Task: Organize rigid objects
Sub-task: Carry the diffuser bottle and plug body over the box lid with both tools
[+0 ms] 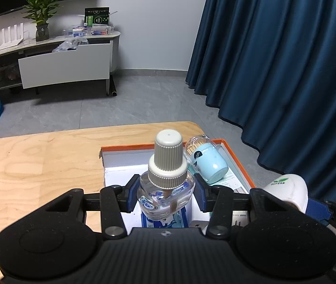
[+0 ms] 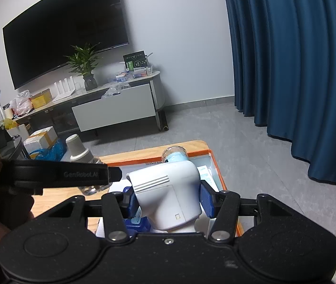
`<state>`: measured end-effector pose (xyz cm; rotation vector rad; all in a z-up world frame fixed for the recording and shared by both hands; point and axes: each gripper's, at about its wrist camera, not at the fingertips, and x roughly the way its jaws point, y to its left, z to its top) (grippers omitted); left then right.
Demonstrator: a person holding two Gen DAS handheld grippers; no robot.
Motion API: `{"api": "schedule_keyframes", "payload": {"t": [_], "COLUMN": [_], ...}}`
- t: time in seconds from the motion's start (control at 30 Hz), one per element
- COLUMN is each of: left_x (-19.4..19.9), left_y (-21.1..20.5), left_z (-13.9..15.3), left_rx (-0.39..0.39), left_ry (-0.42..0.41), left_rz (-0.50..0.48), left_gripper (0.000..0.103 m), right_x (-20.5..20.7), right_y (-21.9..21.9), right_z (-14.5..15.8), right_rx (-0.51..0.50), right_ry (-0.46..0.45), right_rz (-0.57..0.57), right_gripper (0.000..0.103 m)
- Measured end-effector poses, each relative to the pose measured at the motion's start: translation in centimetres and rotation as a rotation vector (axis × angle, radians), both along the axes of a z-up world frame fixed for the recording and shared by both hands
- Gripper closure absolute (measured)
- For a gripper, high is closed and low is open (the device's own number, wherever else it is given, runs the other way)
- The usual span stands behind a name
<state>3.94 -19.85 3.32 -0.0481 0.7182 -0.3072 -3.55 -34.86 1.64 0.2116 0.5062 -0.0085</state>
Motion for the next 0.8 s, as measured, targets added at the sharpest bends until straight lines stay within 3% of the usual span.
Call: {"api": "schedule_keyframes", "payload": {"t": [0.8], "left_x": [4.5], "left_y": [-2.1], "left_z": [-2.0], "left_rx": [0.040], "left_ry": [0.047], "left_rz": [-0.049], "left_gripper": [0.056], "right_x": [1.4], "right_y": [-1.0], "right_z": [-1.3], "right_rx": [0.021], "right_ry": [0.021], "right_rz": [0.025], "right_gripper": [0.041]}}
